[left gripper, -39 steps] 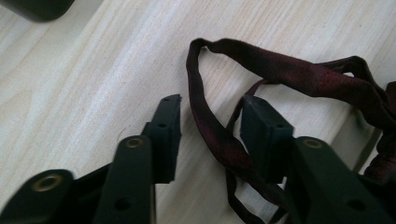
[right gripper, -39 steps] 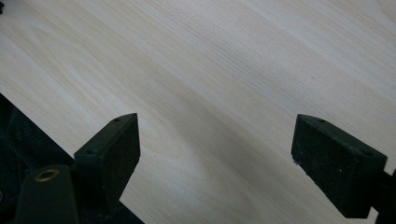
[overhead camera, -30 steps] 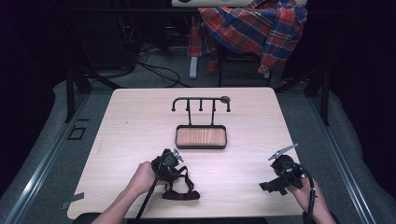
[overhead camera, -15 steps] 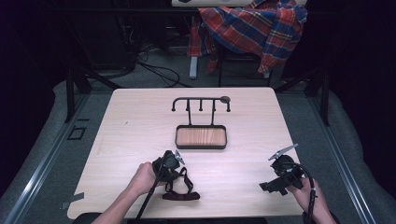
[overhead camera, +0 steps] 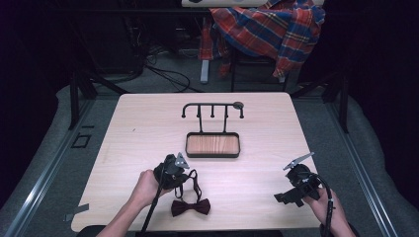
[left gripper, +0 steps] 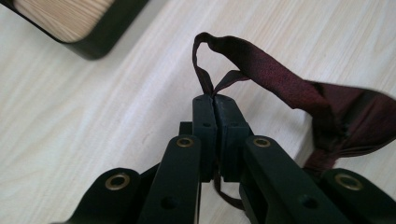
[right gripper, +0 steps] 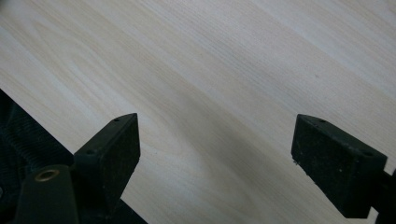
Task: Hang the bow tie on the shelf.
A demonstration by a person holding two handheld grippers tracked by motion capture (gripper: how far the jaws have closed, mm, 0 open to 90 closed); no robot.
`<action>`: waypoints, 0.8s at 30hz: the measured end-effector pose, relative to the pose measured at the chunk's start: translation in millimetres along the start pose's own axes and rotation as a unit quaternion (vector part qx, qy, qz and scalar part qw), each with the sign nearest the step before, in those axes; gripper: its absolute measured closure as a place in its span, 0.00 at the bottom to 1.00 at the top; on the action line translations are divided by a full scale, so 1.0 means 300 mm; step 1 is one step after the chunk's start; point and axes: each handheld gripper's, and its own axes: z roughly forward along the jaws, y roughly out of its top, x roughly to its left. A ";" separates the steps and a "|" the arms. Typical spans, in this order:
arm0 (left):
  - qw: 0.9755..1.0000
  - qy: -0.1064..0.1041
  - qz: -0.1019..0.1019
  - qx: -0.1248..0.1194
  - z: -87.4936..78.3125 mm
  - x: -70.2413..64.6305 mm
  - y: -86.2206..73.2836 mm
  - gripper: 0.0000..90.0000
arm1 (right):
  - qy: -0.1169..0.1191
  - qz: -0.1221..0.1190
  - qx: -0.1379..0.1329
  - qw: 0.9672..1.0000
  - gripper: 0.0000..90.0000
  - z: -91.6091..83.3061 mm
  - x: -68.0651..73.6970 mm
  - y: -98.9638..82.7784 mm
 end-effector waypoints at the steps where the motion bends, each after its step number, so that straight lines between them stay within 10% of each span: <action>1: 1.000 0.000 0.000 0.000 0.000 0.000 0.000 0.98 | 0.000 0.000 0.000 1.000 0.17 0.000 0.000 0.000; 24: 0.992 0.059 0.007 -0.108 -0.135 -0.004 0.035 0.98 | 0.000 0.008 0.006 1.000 0.17 0.009 0.002 0.007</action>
